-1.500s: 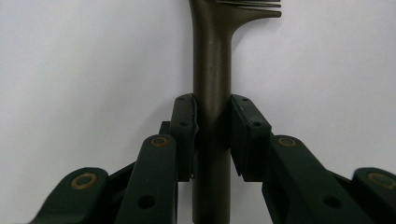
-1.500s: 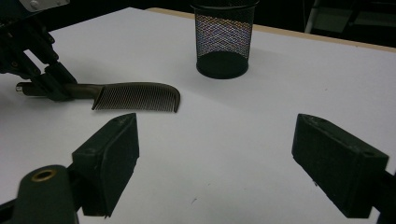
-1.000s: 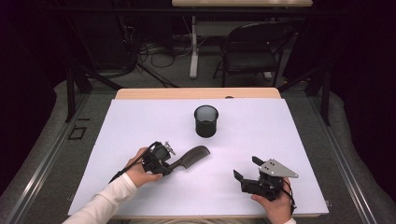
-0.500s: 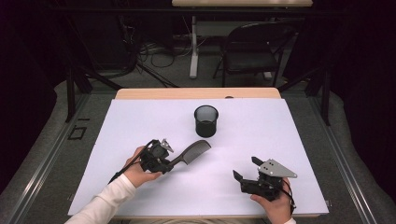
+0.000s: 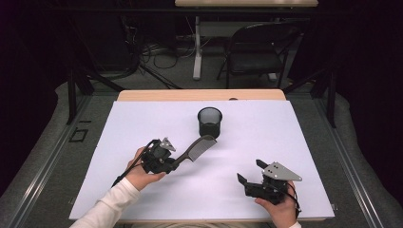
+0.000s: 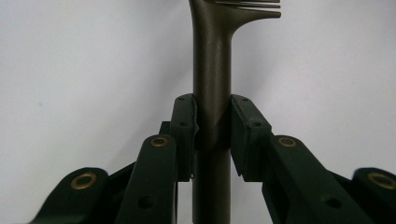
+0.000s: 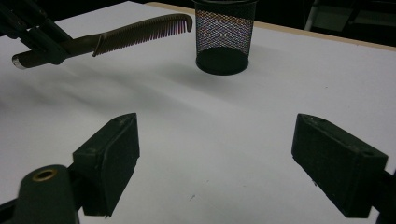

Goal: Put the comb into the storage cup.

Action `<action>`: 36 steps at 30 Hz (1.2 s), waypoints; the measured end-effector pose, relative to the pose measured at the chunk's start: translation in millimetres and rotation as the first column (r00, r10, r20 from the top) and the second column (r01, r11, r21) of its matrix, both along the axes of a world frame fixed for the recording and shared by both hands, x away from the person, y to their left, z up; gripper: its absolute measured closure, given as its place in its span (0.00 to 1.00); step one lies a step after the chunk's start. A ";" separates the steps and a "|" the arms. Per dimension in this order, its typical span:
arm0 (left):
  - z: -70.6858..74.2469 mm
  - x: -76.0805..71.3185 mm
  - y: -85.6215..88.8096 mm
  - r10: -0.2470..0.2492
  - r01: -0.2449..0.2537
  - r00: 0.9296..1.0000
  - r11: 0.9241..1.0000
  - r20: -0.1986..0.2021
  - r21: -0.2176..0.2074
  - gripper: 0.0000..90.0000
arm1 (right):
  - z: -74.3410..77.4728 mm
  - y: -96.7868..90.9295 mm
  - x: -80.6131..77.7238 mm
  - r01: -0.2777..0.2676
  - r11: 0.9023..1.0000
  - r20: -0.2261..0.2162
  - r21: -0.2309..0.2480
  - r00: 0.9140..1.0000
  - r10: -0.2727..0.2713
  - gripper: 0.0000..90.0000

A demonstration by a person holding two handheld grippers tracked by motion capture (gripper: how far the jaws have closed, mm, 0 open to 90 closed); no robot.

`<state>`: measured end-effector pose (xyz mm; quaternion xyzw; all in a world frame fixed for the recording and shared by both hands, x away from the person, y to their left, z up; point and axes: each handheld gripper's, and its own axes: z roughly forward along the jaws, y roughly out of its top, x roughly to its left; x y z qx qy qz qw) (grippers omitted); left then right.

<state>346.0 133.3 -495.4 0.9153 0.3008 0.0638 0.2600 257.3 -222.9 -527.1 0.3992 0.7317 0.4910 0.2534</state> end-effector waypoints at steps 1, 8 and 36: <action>0.8 -0.2 -0.1 0.000 0.000 1.000 1.000 0.005 -0.004 0.81 | -0.1 0.1 0.1 0.000 1.000 0.000 0.000 1.000 0.000 0.17; 7.1 -2.5 -1.7 0.007 -0.005 0.999 0.999 0.038 -0.053 0.81 | -0.3 0.3 0.1 0.001 1.000 -0.004 -0.007 1.000 -0.001 0.17; 25.8 -12.8 -6.5 0.092 -0.043 0.979 0.965 0.181 -0.258 0.81 | -1.0 0.2 0.5 0.005 1.000 -0.008 -0.009 1.000 -0.005 0.17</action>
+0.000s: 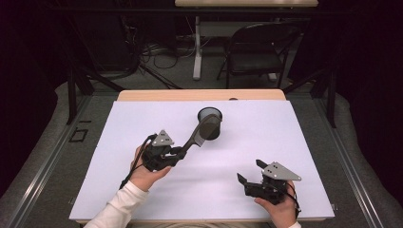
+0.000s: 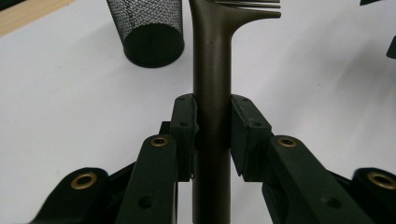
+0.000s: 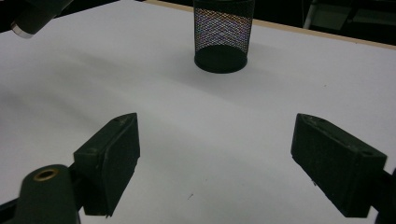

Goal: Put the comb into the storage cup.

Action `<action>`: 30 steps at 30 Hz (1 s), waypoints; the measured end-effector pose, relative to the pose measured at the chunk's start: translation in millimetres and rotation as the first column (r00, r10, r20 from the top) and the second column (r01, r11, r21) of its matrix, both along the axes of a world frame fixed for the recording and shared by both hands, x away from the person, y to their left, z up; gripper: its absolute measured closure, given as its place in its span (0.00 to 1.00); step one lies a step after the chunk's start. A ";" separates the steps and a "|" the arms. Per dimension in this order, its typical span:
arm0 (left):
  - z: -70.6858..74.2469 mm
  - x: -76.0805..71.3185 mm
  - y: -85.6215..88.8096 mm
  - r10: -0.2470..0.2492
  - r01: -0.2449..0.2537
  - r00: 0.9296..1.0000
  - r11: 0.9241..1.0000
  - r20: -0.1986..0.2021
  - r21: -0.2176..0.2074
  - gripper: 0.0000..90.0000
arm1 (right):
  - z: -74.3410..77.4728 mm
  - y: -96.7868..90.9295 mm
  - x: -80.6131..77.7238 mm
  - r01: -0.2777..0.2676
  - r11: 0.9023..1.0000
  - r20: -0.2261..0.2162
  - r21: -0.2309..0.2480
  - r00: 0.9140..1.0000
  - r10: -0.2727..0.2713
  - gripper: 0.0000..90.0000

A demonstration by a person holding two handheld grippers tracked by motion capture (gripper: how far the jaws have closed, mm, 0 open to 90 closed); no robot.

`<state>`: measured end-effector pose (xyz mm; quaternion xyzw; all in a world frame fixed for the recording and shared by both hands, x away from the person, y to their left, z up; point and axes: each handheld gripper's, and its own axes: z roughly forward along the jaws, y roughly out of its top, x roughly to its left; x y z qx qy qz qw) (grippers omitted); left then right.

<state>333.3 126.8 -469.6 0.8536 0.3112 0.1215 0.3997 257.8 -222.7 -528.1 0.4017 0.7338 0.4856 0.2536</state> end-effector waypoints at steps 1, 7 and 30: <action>-0.1 -0.7 -0.4 0.004 -0.003 1.000 1.000 0.005 -0.007 0.81 | 0.0 0.1 -0.1 0.000 1.000 0.001 0.000 1.000 0.000 0.17; 0.2 -4.1 0.5 0.018 -0.016 0.999 0.999 0.051 -0.040 0.81 | -0.1 -0.1 0.0 0.001 1.000 0.001 -0.004 1.000 -0.001 0.17; -10.6 -12.1 10.8 0.114 -0.096 0.984 0.986 0.134 -0.135 0.81 | -0.5 -1.0 0.4 0.008 1.000 0.008 -0.016 1.000 -0.008 0.19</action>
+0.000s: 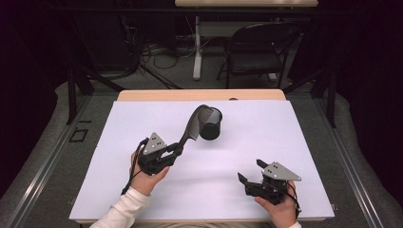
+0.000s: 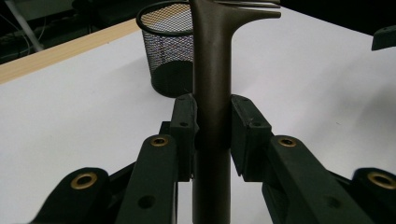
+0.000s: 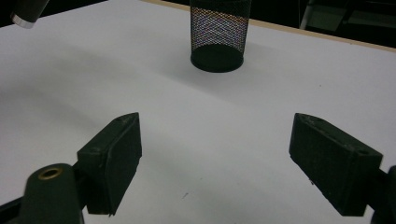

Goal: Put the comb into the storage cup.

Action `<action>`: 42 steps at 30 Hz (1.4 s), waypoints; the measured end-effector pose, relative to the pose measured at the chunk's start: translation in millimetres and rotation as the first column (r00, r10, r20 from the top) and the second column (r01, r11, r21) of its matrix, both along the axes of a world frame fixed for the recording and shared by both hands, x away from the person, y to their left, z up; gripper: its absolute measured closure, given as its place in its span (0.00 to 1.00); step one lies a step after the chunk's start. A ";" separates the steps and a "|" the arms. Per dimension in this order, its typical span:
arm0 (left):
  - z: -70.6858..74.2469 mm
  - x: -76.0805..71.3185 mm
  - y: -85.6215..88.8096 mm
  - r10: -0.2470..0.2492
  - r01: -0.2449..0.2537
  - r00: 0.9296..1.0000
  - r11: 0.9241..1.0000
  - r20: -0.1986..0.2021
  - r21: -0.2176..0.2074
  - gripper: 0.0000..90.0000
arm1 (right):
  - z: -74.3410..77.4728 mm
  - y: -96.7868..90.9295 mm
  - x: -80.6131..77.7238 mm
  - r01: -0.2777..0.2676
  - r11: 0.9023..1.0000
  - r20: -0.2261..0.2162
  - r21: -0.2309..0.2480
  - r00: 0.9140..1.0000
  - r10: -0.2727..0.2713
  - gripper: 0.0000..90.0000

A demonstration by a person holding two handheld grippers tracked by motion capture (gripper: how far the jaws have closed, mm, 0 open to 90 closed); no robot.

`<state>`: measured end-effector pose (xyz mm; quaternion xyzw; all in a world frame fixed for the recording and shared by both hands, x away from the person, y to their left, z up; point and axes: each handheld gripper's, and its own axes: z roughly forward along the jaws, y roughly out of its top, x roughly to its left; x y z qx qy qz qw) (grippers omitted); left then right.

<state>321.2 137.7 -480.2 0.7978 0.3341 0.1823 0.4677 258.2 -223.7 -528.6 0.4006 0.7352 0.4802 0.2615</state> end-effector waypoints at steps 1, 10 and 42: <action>-0.8 -0.4 0.2 0.003 -0.003 1.000 1.000 0.005 -0.003 0.81 | -0.1 0.2 0.0 0.000 1.000 0.000 -0.002 1.000 0.000 0.19; -6.1 -3.4 0.9 0.037 -0.036 0.999 0.999 0.023 -0.029 0.81 | 0.0 0.6 -0.2 0.009 1.000 0.009 -0.004 1.000 -0.009 0.21; -12.1 -9.3 3.5 0.077 -0.073 0.995 0.995 0.061 -0.075 0.81 | 16.5 6.4 30.6 0.045 0.996 -0.104 0.073 0.994 -0.037 0.21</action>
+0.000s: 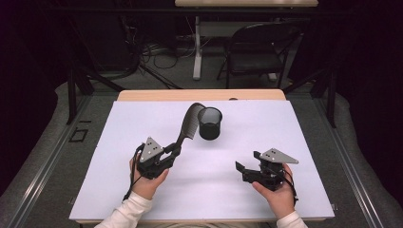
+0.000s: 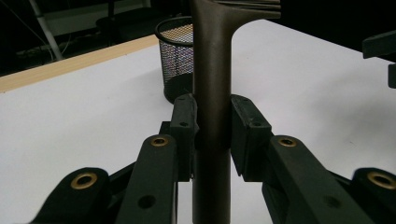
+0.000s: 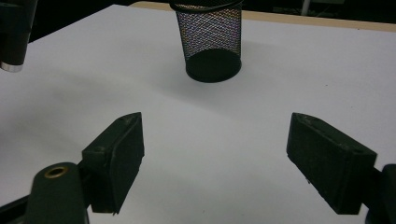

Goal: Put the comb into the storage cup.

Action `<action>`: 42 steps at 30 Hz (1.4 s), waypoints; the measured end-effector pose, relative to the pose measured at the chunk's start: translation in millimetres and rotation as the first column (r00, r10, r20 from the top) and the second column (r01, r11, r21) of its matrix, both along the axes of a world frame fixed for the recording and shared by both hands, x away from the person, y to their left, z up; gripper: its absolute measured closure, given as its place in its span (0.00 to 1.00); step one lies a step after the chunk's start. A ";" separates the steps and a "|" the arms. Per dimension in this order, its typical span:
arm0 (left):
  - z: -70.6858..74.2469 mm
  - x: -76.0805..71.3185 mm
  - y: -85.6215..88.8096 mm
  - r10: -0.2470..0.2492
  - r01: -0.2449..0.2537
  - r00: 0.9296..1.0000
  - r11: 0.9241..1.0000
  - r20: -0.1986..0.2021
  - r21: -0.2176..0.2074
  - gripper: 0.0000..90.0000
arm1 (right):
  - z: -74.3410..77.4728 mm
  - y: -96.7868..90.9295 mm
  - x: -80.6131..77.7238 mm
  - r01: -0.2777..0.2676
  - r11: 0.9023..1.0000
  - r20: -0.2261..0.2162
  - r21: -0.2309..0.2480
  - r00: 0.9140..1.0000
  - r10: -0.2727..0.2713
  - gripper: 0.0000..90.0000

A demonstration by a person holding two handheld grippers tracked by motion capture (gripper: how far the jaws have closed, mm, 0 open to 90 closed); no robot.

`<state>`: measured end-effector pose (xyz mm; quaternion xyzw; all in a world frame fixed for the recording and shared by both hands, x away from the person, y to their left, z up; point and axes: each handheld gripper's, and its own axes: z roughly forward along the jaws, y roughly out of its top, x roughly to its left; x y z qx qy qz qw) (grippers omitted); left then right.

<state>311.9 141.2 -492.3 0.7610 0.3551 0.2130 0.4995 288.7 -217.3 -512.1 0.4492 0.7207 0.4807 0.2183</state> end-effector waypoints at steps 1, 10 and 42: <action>-0.1 0.1 0.1 0.000 0.000 1.000 1.000 0.001 -0.002 0.81 | 0.6 0.6 1.2 -0.002 1.000 0.000 -0.001 1.000 0.002 0.21; -0.6 0.1 0.2 0.000 0.000 1.000 1.000 0.002 -0.002 0.81 | 10.2 10.8 16.9 -0.028 0.999 -0.016 -0.019 0.999 0.027 0.21; -2.5 0.6 1.0 0.002 -0.002 1.000 1.000 0.007 -0.002 0.81 | 45.7 59.6 65.2 -0.079 0.997 -0.006 0.000 0.997 0.079 0.23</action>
